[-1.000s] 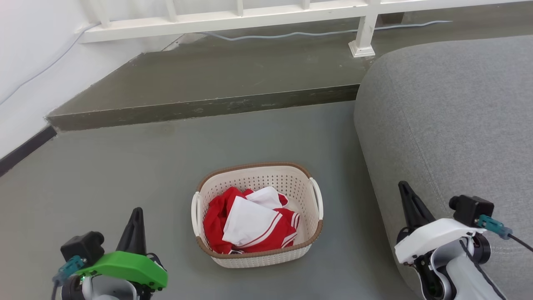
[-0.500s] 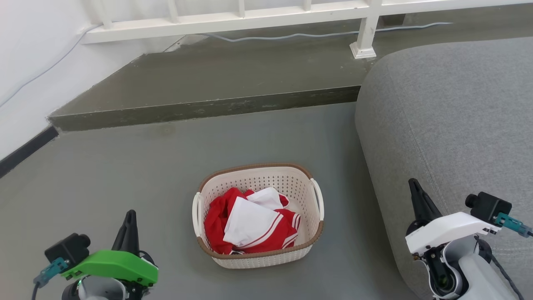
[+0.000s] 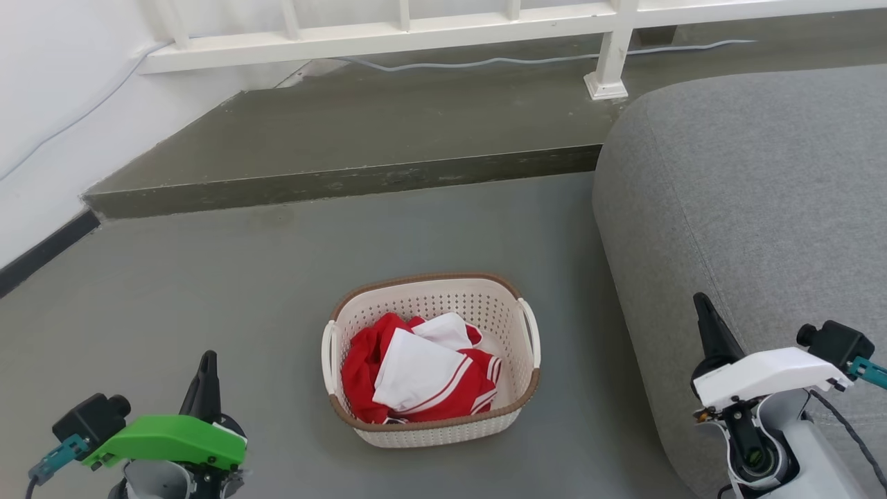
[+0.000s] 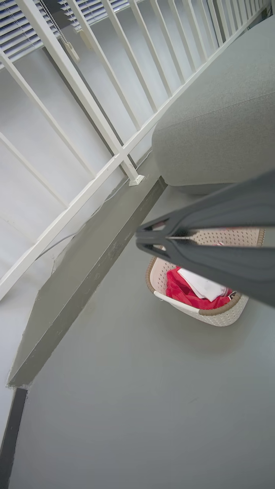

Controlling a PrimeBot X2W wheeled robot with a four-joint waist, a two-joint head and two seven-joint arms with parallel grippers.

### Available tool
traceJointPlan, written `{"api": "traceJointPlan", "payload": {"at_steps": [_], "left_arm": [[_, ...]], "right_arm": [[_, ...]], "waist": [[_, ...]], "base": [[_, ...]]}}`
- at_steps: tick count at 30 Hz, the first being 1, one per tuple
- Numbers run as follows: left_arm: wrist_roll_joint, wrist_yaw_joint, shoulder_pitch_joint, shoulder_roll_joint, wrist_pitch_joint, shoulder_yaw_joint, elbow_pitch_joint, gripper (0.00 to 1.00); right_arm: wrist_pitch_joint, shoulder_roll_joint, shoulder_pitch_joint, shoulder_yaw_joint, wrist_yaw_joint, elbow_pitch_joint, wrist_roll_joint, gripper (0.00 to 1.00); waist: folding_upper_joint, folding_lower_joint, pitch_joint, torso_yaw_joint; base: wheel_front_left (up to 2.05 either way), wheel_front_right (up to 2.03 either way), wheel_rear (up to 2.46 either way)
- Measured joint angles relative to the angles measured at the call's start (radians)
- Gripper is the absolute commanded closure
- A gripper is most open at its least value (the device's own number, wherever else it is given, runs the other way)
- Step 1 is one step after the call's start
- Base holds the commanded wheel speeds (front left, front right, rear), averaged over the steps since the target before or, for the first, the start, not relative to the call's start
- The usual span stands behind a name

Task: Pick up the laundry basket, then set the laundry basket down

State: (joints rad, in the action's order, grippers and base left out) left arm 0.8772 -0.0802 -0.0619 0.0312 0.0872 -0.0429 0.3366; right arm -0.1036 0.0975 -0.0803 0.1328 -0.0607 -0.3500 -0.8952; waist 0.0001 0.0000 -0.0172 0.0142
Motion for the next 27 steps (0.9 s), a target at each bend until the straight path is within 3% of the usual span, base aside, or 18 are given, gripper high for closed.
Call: {"api": "traceJointPlan", "payload": {"at_steps": [27], "left_arm": [[0.305,-0.018,0.000,0.000,-0.088,0.054,-0.023,1.00]], "right_arm": [[0.089,-0.023,0.000,-0.114,-0.023,0.025,-0.298,1.00]], "waist": [[0.0000,0.0000,0.006,-0.006]], "base": [[0.00,0.00,0.00]]}}
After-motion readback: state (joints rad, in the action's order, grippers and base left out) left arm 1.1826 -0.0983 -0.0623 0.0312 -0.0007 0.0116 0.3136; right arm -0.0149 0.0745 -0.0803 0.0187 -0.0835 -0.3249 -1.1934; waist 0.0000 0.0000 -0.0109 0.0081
